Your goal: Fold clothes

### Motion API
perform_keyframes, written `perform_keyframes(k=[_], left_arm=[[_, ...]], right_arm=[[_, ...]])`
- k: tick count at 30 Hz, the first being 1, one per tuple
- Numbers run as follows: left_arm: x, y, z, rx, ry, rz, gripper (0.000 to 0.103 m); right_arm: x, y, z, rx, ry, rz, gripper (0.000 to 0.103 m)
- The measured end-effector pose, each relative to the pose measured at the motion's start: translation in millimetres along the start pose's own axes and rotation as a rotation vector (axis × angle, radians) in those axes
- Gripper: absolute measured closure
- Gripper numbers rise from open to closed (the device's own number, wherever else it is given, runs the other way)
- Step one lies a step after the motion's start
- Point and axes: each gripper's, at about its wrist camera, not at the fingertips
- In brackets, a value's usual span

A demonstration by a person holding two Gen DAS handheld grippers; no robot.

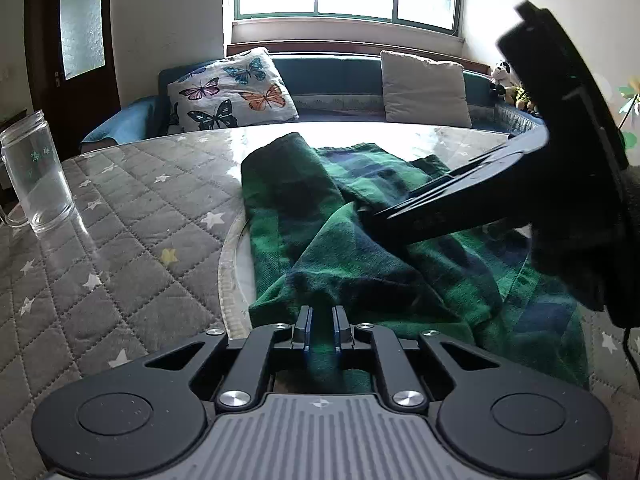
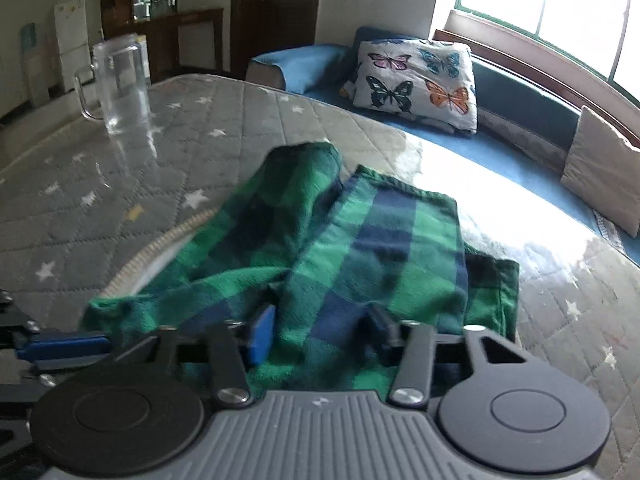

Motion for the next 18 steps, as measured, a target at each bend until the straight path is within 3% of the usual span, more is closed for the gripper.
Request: perform_keyframes(k=[5, 8, 10, 12, 14, 18], left_arm=[[0.8, 1.0, 1.0, 0.010, -0.004, -0.002, 0.092], [2.2, -5.2, -1.8, 0.022, -0.003, -0.020, 0.090], [3.2, -9.7, -3.9, 0.024, 0.001, -0.032, 0.084], [3.9, -13.9, -7.9, 0.030, 0.011, -0.041, 0.070], [3.8, -16.9, -13.0, 0.036, 0.029, -0.052, 0.063], [4.1, -20.1, -24.5, 0.017, 0.061, -0.062, 0.057]], right_arm=[[-10.3, -22.6, -18.9, -0.033, 0.054, -0.043, 0.094], [-17.8, -37.0, -34.2, -0.062, 0.075, -0.062, 0.095], [-24.1, -46.6, -45.4, -0.079, 0.095, -0.072, 0.096], [-33.1, -57.1, -59.9, -0.093, 0.121, -0.077, 0.096], [-43.6, -66.2, -72.1, -0.106, 0.147, -0.075, 0.096], [-77.5, -81.0, -96.9, -0.137, 0.207, -0.042, 0.096]])
Point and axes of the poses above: each gripper's, at about its wrist camera, not at the fingertips, and y roughly the way its jaws point, z to its left, x to its top, and after that the axes turned 7 degrees about -x, right-handed
